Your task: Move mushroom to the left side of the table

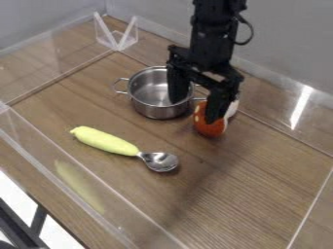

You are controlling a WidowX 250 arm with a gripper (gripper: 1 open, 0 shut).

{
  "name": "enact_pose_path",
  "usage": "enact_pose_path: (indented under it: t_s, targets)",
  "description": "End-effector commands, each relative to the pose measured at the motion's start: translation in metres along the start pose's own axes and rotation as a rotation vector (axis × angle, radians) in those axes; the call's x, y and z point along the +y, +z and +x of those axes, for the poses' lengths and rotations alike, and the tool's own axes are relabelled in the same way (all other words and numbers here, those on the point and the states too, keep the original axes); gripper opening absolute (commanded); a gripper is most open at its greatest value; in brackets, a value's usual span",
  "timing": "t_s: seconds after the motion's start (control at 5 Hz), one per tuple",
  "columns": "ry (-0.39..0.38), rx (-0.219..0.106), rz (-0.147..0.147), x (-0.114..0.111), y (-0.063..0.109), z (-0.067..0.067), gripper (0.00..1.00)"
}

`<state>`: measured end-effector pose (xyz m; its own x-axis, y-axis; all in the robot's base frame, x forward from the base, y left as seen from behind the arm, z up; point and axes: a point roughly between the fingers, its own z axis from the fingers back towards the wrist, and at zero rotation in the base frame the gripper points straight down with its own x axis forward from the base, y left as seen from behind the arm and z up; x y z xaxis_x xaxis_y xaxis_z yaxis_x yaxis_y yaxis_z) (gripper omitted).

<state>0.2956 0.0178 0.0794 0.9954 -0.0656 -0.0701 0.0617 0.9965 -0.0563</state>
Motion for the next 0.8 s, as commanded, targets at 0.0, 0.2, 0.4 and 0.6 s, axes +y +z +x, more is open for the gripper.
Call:
enact_pose_path:
  t_s: [0.0,0.2,0.4,0.6]
  targets:
    - [-0.012,-0.058,0.001,0.009,0.017,0.010,1.00]
    - [0.031,-0.070,-0.006,-0.004,0.009,0.016,1.00]
    - [0.070,-0.080,-0.011,-0.017,0.001,0.021,1.00]
    - [0.070,-0.085,-0.019,-0.017,-0.006,0.024,1.00]
